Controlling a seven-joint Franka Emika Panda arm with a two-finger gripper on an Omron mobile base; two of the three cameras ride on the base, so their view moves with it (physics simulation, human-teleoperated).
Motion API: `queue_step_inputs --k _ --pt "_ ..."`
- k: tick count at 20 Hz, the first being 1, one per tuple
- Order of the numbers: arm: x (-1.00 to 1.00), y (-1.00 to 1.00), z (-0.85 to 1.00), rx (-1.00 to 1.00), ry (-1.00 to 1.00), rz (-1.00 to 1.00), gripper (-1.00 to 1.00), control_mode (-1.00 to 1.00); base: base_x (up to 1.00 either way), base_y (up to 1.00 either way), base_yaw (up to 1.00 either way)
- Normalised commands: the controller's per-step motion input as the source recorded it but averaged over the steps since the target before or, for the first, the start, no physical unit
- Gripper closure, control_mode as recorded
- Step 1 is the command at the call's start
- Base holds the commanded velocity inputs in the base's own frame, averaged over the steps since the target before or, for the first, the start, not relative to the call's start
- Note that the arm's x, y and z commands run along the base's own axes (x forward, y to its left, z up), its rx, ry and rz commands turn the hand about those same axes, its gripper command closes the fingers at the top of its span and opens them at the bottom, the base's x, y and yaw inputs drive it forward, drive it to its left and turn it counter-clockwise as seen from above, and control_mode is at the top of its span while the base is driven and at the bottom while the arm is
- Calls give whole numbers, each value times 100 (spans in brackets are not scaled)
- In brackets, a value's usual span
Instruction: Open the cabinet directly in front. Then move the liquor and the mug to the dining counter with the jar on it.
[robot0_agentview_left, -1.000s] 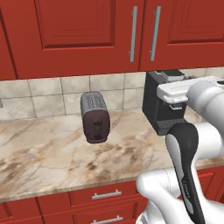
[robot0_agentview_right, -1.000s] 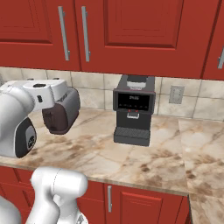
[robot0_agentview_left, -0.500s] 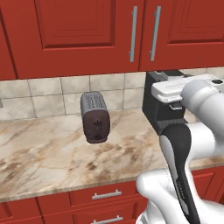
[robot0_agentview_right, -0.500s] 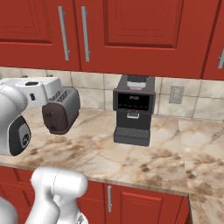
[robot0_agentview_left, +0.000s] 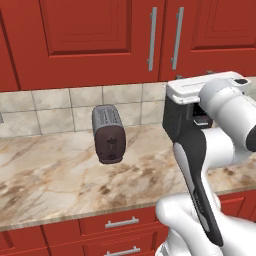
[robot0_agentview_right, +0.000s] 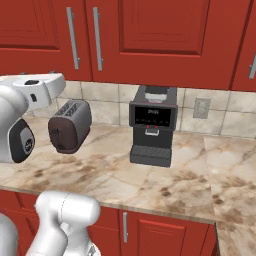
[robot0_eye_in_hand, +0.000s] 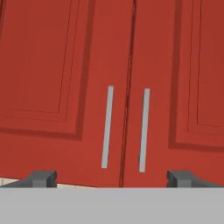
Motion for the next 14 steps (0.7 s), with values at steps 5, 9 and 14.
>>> queue_step_inputs --k 5,9,14 --pt "48 3 14 0 0 0 -100 -100 0 0 0" --pt "72 3 0 0 8 0 -100 -100 0 0 0" --pt "79 4 0 0 12 0 -100 -100 0 0 0"
